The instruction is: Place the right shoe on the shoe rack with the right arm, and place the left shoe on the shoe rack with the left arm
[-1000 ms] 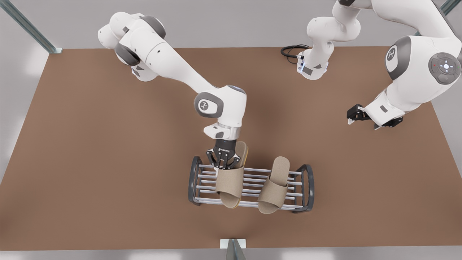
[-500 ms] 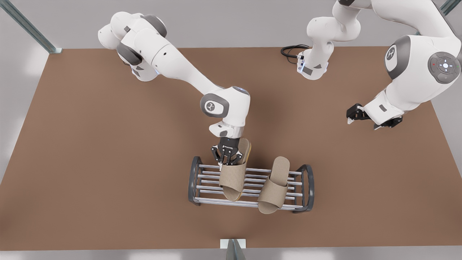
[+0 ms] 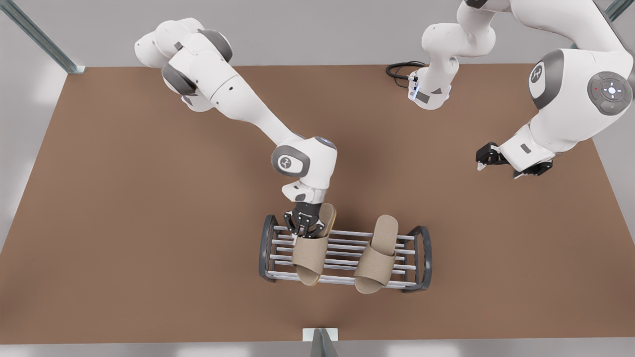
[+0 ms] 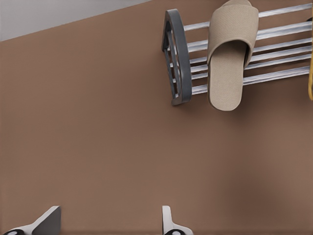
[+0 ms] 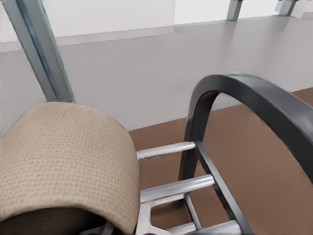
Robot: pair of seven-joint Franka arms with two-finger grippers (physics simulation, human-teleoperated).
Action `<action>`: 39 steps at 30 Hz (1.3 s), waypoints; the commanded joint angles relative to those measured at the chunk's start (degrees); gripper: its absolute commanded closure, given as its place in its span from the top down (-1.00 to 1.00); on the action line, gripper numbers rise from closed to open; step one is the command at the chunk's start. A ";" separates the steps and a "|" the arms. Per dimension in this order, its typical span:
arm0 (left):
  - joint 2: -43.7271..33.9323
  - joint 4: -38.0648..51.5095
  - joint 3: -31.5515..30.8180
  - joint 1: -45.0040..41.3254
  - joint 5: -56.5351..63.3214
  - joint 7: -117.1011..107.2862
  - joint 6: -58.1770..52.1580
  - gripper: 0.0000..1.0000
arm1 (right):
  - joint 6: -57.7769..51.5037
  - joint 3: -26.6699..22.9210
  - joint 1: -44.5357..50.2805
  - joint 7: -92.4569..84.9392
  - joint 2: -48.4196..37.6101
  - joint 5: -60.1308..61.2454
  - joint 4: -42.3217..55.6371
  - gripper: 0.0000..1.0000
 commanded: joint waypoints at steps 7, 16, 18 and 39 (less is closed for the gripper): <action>-0.11 0.14 -0.01 -0.32 0.03 0.30 0.02 1.00 | 1.76 -1.04 0.98 2.84 1.22 -0.29 -0.22 0.78; -0.29 0.40 -0.01 -0.41 0.03 0.30 -0.33 1.00 | 1.59 -1.39 1.60 3.55 0.60 -0.20 0.57 1.00; -0.29 0.49 -0.19 -0.41 0.56 0.12 -0.33 1.00 | 1.23 -0.86 1.60 3.46 -0.27 -0.02 0.57 1.00; -0.99 0.67 -0.27 -0.05 0.73 -0.40 -1.65 1.00 | -27.33 71.03 -104.31 -69.22 -19.17 25.11 -12.88 1.00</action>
